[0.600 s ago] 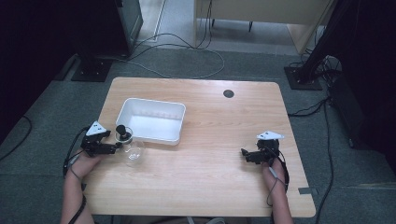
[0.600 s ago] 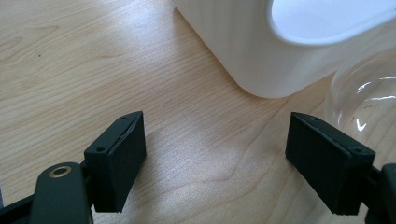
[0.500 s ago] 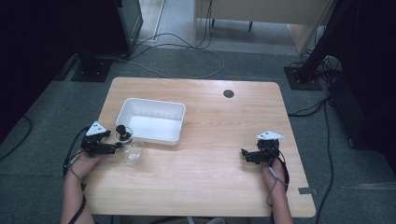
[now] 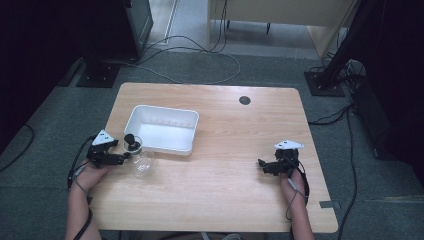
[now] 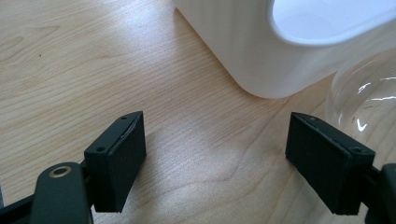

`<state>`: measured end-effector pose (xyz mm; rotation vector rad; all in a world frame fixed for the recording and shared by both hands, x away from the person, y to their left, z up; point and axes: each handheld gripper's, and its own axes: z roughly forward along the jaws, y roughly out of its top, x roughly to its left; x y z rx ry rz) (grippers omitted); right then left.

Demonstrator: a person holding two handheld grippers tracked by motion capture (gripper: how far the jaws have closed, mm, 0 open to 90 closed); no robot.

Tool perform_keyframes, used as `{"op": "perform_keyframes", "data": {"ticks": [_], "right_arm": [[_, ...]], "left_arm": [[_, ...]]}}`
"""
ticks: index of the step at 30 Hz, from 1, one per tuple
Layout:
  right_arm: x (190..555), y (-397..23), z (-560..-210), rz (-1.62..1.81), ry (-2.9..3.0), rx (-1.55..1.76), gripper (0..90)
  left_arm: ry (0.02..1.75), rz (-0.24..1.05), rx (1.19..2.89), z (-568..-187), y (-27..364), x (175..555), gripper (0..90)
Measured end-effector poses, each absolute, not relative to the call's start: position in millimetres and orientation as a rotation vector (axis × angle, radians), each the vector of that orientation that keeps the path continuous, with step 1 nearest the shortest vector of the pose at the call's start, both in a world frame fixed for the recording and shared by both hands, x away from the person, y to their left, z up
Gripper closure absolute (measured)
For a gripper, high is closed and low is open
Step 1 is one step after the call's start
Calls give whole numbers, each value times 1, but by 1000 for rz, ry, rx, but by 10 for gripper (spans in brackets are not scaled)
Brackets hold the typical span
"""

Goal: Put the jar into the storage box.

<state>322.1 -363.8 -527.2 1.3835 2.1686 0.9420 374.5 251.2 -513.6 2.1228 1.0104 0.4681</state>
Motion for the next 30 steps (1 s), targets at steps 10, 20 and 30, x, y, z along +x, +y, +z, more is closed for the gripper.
{"op": "perform_keyframes", "data": {"ticks": [10,20,30], "right_arm": [[322,-364,-527,942,2170,1383,0],[322,-364,-527,942,2168,1385,0],[322,-364,-527,942,2167,1385,0]], "left_arm": [[1014,471,2123,-514,251,374,203],[1022,473,2119,-514,251,374,203],[1033,479,2115,-514,251,374,203]]}}
